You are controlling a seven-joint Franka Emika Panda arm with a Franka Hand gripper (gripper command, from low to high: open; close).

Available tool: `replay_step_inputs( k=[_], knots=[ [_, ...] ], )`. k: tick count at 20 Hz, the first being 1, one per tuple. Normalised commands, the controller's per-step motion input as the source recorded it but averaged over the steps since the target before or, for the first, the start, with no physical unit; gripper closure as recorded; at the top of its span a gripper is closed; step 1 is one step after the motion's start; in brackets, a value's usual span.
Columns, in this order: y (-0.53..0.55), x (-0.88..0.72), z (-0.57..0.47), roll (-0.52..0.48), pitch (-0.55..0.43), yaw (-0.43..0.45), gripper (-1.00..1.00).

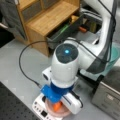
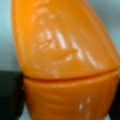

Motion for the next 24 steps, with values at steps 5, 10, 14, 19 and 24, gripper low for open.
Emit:
replay_step_inputs(
  k=[5, 10, 14, 19, 24],
  knots=[
    [-0.19, -0.27, 0.19, 0.132, 0.031, 0.012, 1.0],
    [-0.18, -0.38, 0.15, 0.135, 0.049, -0.012, 1.0],
    [-0.16, -0.38, 0.03, 0.121, 0.002, -0.023, 1.0],
    [-0.12, -0.47, 0.01, 0.114, -0.027, -0.013, 1.0],
    [-0.13, -0.45, 0.02, 0.168, -0.059, -0.082, 1.0]
  ],
)
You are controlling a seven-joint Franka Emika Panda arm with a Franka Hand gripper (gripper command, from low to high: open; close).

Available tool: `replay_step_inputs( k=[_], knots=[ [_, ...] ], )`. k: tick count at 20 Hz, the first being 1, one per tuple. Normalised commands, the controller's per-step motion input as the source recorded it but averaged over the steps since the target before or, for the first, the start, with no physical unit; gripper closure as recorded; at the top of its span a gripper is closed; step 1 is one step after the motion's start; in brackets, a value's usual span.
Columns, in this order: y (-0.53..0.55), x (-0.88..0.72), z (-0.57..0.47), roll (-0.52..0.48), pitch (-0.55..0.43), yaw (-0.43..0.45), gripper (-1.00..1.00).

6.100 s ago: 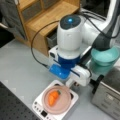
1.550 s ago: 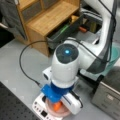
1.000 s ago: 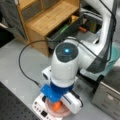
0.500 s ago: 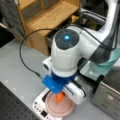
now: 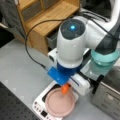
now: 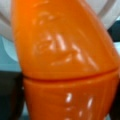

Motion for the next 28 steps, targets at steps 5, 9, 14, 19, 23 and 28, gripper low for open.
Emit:
replay_step_inputs(
  k=[5, 9, 14, 19, 23, 28],
  knots=[
    [-0.17, -0.38, 0.2, 0.128, 0.001, -0.245, 1.0],
    [-0.13, -0.22, 0.11, 0.128, -0.01, -0.4, 1.0],
    [-0.06, -0.06, 0.01, 0.144, -0.1, -0.709, 1.0],
    [-0.01, 0.04, 0.15, 0.2, -0.165, -0.858, 1.0],
    [-0.02, 0.06, 0.25, 0.199, -0.121, -0.698, 1.0],
    [0.0, 0.12, 0.17, 0.21, -0.064, -0.592, 1.0]
  ],
)
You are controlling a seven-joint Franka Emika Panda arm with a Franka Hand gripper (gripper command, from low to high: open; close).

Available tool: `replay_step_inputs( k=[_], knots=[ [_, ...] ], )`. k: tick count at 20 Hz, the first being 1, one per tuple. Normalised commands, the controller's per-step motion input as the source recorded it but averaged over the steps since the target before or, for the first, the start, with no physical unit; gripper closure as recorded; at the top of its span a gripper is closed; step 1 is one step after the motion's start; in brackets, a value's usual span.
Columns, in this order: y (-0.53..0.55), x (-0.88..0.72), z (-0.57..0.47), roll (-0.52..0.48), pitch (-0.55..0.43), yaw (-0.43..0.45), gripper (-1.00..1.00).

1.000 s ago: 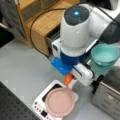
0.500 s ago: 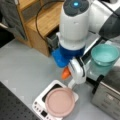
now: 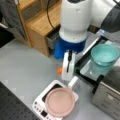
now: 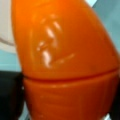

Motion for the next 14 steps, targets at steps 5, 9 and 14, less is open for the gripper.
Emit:
replay_step_inputs(
  k=[5, 9, 14],
  knots=[
    [-0.04, 0.09, 0.17, 0.196, -0.14, -0.531, 1.0],
    [-0.06, -0.1, 0.1, 0.138, -0.132, -0.496, 1.0],
    [0.03, -0.29, -0.08, 0.138, -0.043, -0.27, 1.0]
  ],
)
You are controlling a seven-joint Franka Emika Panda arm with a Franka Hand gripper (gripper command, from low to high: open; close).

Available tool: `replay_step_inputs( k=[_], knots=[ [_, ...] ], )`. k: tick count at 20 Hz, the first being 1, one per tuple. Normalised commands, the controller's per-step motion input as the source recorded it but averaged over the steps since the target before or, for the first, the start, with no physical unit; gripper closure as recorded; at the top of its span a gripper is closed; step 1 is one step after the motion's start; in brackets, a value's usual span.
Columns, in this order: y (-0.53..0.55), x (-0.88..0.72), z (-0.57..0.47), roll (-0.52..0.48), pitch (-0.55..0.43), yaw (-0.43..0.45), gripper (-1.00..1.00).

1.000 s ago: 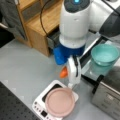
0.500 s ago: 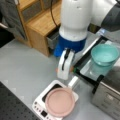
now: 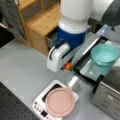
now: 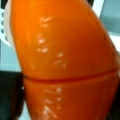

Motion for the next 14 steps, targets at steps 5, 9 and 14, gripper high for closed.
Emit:
replay_step_inputs(
  k=[5, 9, 14],
  knots=[
    [0.09, -0.43, -0.18, 0.169, -0.011, -0.127, 1.0],
    [0.07, -0.51, -0.16, 0.201, -0.004, -0.082, 1.0],
    [0.02, -0.56, -0.12, 0.157, -0.012, -0.036, 1.0]
  ],
)
